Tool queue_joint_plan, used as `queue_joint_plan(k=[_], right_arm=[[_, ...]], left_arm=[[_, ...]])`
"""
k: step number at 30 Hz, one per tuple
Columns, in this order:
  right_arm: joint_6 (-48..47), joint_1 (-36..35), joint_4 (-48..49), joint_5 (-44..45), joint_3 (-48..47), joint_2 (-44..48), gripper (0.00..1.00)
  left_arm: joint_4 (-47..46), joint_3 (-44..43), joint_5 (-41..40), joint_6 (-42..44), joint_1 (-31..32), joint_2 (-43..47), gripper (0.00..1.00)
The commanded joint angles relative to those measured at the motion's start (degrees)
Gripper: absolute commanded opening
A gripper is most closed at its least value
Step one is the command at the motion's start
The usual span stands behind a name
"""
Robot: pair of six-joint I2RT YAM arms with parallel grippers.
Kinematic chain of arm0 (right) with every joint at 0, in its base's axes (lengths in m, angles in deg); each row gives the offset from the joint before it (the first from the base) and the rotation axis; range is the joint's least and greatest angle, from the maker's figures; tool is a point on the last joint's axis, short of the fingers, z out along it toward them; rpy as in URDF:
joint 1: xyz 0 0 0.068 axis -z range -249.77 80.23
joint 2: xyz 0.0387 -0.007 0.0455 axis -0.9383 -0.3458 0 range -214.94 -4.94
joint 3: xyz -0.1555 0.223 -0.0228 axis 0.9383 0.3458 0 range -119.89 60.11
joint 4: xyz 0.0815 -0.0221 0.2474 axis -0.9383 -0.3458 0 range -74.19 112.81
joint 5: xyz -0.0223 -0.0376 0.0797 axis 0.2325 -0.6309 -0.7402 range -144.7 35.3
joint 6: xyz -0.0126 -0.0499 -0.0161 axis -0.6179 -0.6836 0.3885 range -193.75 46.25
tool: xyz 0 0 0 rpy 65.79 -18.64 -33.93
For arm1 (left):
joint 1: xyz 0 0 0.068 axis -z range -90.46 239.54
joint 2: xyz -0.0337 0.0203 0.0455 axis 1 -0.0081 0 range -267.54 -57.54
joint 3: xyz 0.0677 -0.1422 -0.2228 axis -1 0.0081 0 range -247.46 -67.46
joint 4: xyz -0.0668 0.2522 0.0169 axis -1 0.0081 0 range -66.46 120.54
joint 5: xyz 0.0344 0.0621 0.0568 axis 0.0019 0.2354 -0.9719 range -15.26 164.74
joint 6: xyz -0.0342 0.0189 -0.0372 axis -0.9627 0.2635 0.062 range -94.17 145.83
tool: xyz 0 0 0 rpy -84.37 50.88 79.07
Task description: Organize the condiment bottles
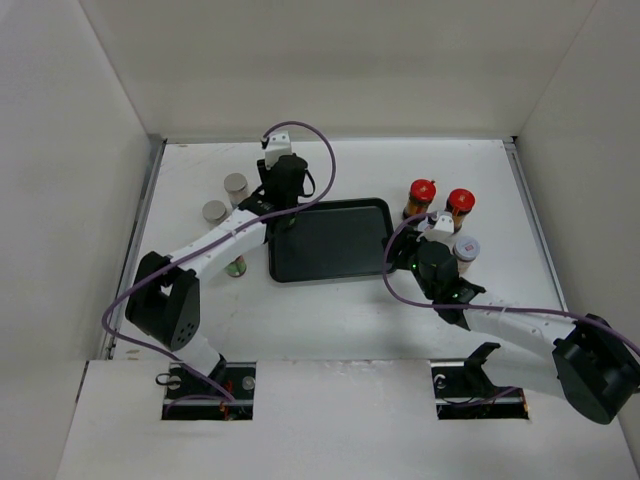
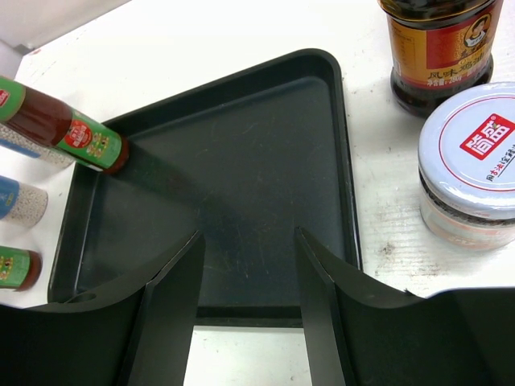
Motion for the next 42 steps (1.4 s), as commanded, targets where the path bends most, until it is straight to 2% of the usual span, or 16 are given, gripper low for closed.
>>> queue_joint_plan(k=[1,3,7,11,16,19,21,27,30,33,42], right_arm=[[0.2,0.5,3.3,-0.5,-0.8,1.0,0.55],[0.3,0.5,3.3,-0.5,-0.8,1.1,0.55],[0.3,0.5,3.3,-0.6,-0.7,1.0,0.55],[0.3,0.6,3.3,-0.6,-0.8,1.1,0.55],[0.3,0.6,3.3,-0.6,-0.6,1.5,0.55],[0.4,0.7,3.3,-0.6,-0.5,1.5,0.56],[0.4,0.7,3.1,-0.5,-0.5,1.7,0.58],[0.9,1.7,3.2,-0.6,0.5,4.2,0.61],[1.0,1.4,3.1,-0.7,0.3,4.0,0.62],[1.0,1.4,3.1,-0.8,0.1,3.6,0.62],[1.0,1.4,3.3,-0.8,-0.2,3.1,0.63]], left_arm=[[-9.5,-0.5,-1.1,-1.1,0.2,2.8,0.19],[-10.8,2.2,-0.8,-1.7,0.3,3.8,0.26],[-12.9,6.6,-1.4,-2.1,0.4,6.8,0.51],[-12.6,7.8,-1.5,-2.1,0.3,8.5,0.59],[-11.8,7.3,-0.6,-1.0,1.6,12.4,0.74],[-9.9,6.0,-1.4,2.5,3.3,16.9,0.74],[-5.4,5.8,-2.4,3.3,4.4,20.3,0.71],[18.5,8.1,-9.3,-3.2,2.4,32.0,0.62],[25.5,10.0,-10.3,-6.8,0.3,35.8,0.59],[28.5,12.0,-9.1,-8.3,-1.8,37.1,0.59],[28.2,15.9,-5.9,-8.6,-4.6,37.1,0.55]])
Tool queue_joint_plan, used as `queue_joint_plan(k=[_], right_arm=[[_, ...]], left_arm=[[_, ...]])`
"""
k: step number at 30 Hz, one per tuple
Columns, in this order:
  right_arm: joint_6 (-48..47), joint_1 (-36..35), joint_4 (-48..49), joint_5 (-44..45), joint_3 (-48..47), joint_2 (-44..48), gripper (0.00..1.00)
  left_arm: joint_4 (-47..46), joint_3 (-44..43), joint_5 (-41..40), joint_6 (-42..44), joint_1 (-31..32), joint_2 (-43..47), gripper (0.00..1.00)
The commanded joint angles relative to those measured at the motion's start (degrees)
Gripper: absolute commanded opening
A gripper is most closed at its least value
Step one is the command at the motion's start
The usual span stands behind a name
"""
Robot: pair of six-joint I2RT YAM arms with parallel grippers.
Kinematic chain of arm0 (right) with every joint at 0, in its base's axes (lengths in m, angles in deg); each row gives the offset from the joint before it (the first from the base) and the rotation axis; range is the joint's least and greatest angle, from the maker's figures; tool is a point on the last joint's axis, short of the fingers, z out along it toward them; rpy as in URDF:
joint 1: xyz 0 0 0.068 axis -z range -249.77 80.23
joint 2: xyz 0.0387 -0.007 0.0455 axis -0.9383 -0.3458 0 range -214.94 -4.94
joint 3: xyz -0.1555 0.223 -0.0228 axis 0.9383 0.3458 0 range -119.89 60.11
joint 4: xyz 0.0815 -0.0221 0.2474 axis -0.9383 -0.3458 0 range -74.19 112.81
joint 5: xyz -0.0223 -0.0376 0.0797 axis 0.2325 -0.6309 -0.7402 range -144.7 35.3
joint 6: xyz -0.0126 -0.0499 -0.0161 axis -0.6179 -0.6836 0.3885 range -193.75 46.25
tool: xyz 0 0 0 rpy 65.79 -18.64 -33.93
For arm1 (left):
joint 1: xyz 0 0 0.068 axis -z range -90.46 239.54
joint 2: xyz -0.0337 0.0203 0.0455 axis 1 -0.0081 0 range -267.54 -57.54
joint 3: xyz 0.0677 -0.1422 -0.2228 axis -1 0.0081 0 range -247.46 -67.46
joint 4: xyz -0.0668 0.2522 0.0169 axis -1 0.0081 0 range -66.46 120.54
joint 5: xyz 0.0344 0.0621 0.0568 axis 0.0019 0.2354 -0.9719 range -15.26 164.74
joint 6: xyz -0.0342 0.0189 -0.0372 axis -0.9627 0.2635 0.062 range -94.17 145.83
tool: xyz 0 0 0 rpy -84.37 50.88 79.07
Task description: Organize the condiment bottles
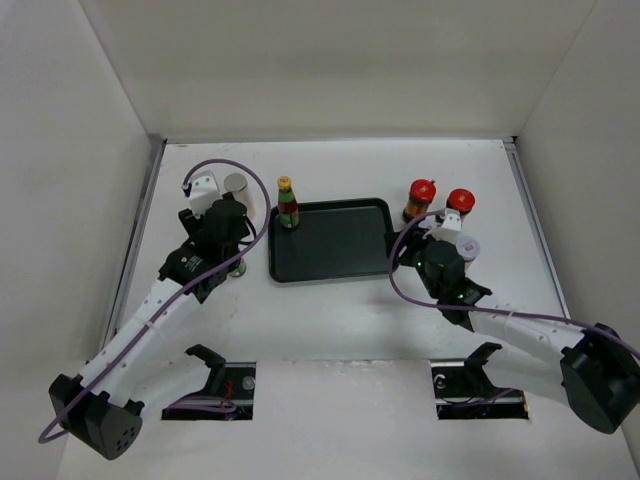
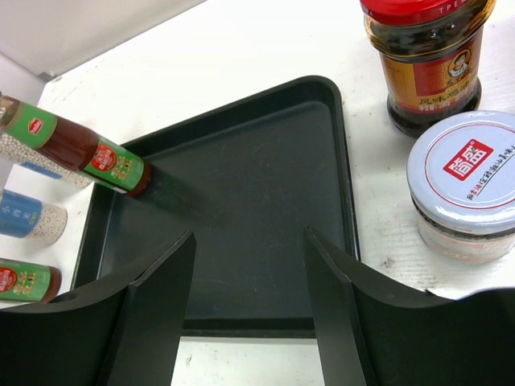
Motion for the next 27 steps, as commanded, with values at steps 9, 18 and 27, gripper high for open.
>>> queue_joint_plan(k=[9,18,27], right_arm=[[0.7,0.0,3.2,-0.7,0.0,0.2,0.63],[0.7,0.0,3.2,-0.7,-0.2,-0.3,0.63],[0.7,0.0,3.2,-0.7,0.0,0.3,0.63]], left_arm=[[-2.2,3.4,0.8,-0.2,-2.6,-2.2,0.47],[-4.7,4.4,3.4,0.1,-3.0,-4.1,0.43],[-4.9,6.0,4.0,-0.2,-3.7,-3.2,0.34]])
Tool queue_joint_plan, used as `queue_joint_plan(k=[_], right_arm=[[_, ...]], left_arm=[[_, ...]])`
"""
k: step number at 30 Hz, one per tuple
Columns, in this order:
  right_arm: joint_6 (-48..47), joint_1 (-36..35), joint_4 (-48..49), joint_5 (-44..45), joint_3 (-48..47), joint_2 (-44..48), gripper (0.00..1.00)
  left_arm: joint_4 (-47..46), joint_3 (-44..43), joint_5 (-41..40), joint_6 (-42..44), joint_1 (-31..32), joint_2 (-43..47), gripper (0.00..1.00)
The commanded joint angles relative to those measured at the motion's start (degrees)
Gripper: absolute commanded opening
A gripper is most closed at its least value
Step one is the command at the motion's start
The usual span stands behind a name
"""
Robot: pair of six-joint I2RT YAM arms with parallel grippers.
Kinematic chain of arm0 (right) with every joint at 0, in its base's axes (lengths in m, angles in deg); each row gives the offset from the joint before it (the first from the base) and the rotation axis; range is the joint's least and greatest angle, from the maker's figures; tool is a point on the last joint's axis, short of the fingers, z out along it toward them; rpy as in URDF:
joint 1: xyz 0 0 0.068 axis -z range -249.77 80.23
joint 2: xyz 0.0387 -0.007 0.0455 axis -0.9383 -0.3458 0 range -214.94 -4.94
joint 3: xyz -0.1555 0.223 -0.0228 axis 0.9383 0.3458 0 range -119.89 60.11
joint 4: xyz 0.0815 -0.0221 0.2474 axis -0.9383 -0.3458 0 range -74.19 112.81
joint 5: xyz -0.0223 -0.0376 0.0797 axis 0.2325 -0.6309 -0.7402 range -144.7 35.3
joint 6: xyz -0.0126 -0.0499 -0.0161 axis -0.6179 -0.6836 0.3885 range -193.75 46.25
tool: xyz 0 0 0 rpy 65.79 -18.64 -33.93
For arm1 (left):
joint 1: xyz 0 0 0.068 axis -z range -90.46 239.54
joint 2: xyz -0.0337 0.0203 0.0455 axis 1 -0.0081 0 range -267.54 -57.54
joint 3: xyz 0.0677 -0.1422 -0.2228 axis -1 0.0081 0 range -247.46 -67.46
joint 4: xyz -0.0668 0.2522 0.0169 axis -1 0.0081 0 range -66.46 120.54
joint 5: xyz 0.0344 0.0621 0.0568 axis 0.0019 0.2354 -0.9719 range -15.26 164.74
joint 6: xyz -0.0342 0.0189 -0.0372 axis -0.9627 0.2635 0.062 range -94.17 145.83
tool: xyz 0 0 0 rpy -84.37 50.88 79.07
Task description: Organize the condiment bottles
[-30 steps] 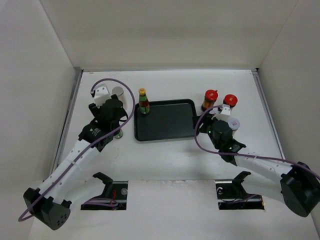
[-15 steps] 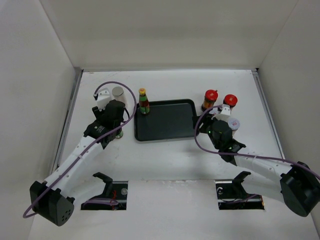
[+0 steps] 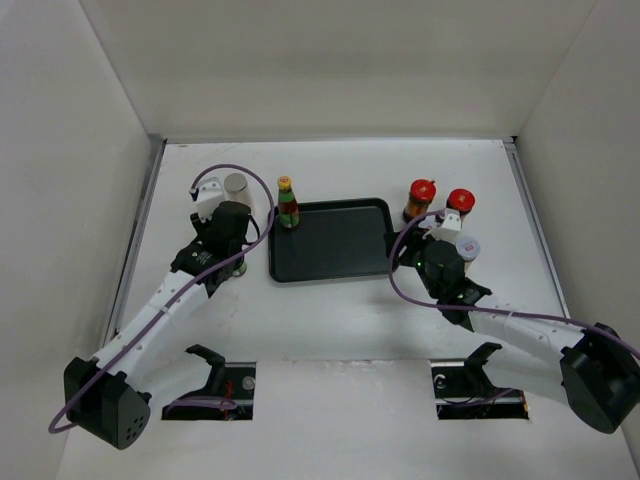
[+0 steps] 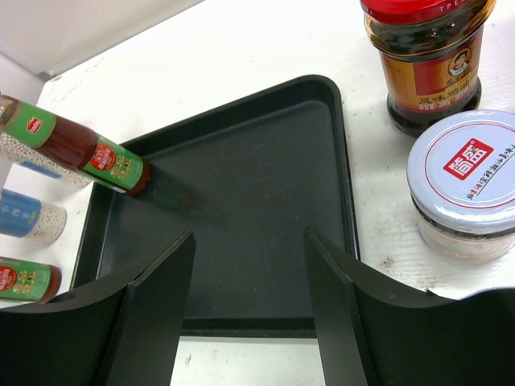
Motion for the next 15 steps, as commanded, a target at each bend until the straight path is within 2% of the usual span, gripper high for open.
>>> queue_joint_plan(k=[1,5,15], right_arm=[[0.7,0.0,3.2,-0.7,0.1,0.6,0.63],[0.7,0.0,3.2,-0.7,0.0,0.7,0.63],[0.7,0.0,3.2,-0.7,0.0,0.3,0.63]], left_arm=[[-1.4,0.9,1.3,-0.1,-0.5,0.9,0.31],[-1.6,-0.1,1.4,0.3,-0.1,1.9,0.22],[-1.7,-11.3,0.1,6.1,4.8,3.2,0.19]])
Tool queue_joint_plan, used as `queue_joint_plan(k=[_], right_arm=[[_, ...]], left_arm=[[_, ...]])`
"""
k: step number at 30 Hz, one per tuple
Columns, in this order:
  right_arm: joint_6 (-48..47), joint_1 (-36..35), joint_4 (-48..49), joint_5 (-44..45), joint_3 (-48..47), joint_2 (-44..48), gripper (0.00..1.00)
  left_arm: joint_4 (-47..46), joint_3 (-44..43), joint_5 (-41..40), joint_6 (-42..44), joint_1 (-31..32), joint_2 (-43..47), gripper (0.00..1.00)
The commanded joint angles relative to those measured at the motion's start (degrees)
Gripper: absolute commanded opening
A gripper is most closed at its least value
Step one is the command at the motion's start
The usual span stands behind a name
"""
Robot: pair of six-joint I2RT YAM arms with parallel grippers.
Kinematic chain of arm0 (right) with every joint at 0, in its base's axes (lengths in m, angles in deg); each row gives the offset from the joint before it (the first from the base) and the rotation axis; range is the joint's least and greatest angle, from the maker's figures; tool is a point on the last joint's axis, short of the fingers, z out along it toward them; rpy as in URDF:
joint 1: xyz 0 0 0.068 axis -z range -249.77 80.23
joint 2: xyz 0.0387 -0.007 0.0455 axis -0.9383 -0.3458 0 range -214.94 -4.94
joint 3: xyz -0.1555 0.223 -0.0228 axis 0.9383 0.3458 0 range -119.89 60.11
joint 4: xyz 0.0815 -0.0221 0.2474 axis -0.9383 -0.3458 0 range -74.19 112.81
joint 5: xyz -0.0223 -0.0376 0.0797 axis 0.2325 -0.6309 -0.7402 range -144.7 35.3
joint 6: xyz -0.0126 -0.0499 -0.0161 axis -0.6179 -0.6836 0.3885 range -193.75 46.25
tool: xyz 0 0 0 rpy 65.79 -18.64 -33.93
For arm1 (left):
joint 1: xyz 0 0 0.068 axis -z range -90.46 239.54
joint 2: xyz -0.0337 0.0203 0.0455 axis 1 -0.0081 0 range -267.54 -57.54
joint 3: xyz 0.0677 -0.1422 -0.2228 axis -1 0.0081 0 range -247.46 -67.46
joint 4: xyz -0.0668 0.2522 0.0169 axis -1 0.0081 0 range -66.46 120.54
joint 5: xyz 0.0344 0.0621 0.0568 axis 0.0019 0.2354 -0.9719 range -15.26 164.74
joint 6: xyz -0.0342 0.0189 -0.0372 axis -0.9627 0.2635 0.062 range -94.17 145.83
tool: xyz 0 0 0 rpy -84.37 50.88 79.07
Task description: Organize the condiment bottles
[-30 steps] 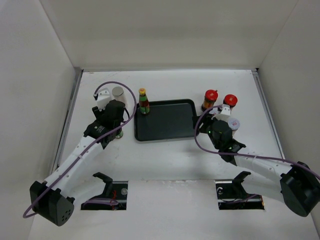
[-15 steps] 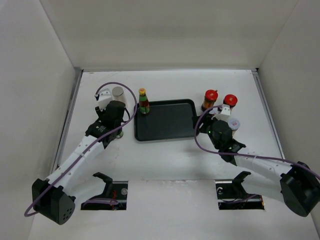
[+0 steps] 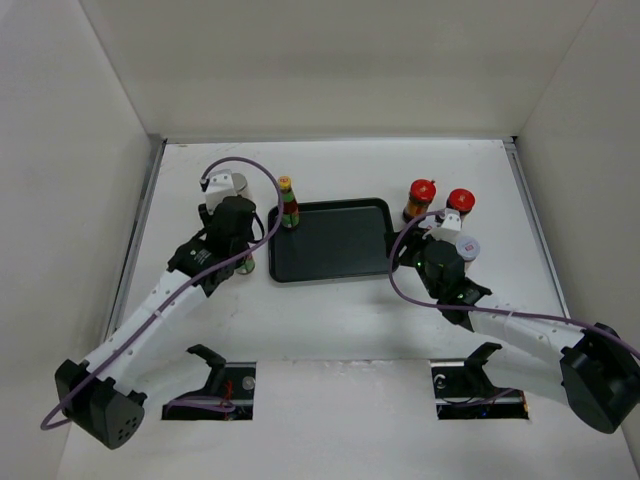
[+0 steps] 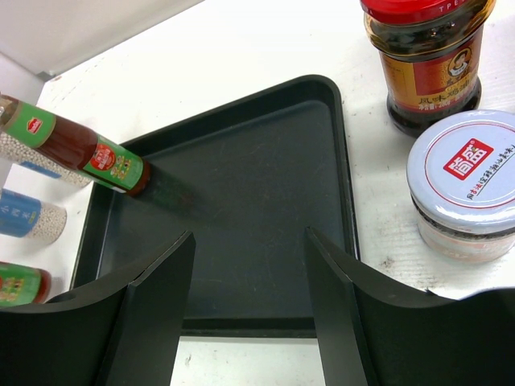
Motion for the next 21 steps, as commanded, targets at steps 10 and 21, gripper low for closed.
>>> queue_joint_plan(k=[10,21], right_arm=[[0.7,0.0,3.3,-0.7,0.0,0.5,0.63],[0.7,0.0,3.3,-0.7,-0.2,0.2,0.63]], left_arm=[[-8.7,-10.9,-1.7,1.9,8.6,-2.9,0.18],[-17.1,-11.5,1.2,2.1,11.0,-9.7,0.18]])
